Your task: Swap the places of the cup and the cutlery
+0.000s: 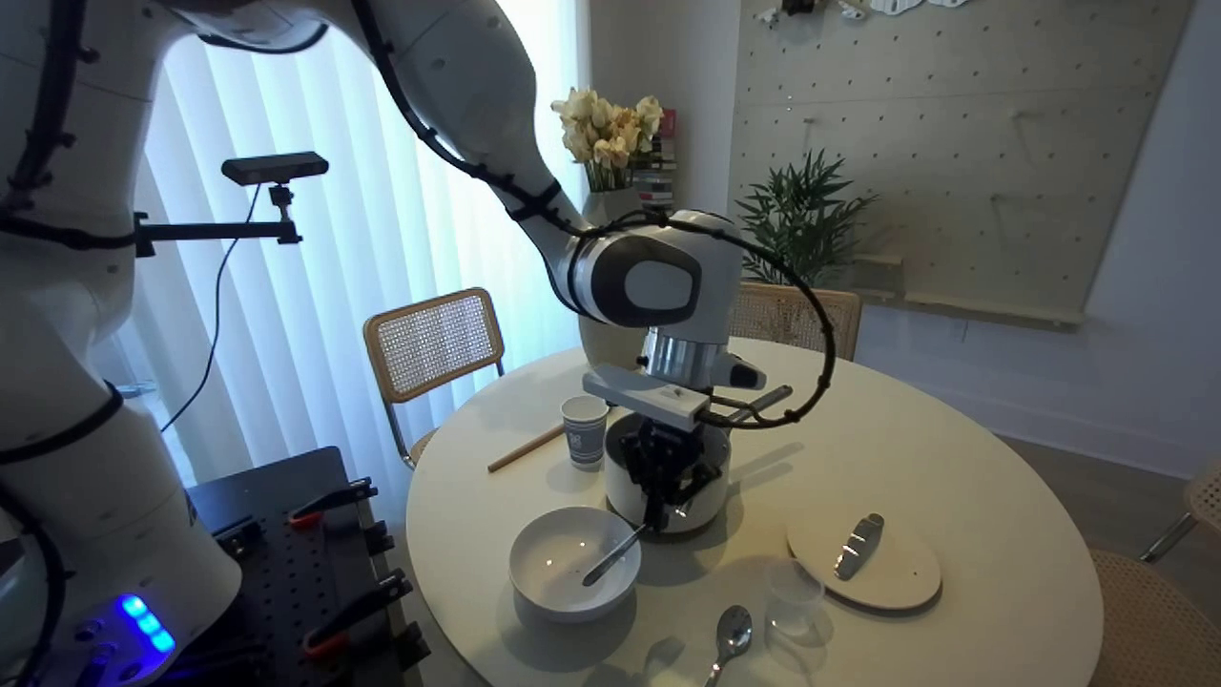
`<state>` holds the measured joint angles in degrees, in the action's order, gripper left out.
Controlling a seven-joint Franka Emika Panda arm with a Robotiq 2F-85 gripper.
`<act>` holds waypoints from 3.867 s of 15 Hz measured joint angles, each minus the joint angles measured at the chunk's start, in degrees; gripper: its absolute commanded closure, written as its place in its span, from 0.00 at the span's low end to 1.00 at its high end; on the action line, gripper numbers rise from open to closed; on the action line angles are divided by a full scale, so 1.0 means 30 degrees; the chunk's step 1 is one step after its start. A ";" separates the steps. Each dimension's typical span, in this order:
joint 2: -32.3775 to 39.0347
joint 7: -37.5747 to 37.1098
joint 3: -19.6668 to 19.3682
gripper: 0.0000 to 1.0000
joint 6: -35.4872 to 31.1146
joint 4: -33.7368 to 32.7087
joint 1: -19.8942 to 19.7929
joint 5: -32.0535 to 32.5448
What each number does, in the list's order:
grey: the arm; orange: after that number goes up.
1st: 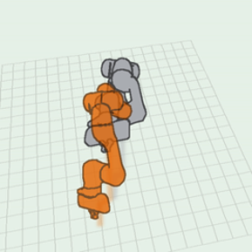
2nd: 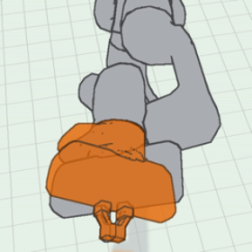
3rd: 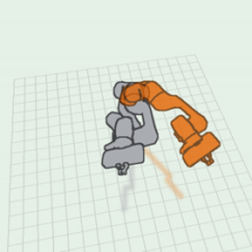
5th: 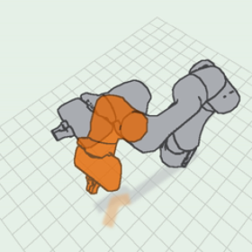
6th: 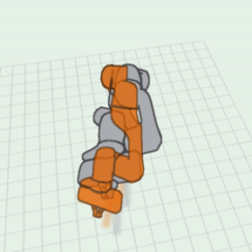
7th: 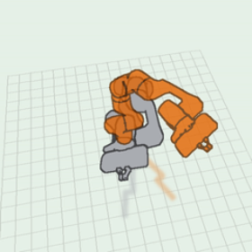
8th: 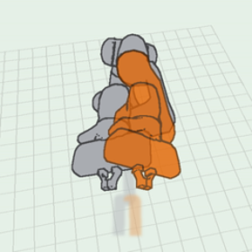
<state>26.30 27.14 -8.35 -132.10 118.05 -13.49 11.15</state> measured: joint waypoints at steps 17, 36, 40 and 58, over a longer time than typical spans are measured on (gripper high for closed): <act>-0.7118 -0.5686 0.2506 0.98 0.0016 0.8319 0.4126 -0.0181; -0.3388 -0.6786 0.3158 0.98 -0.4496 0.8790 0.4900 -0.0565; -0.2240 -0.7291 0.3056 0.98 -0.5529 0.8368 0.4898 -0.0574; 0.1885 -0.7658 0.2820 0.98 -0.6204 0.5142 0.4896 -0.0605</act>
<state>31.95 4.16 0.10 -150.71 133.47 1.20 9.34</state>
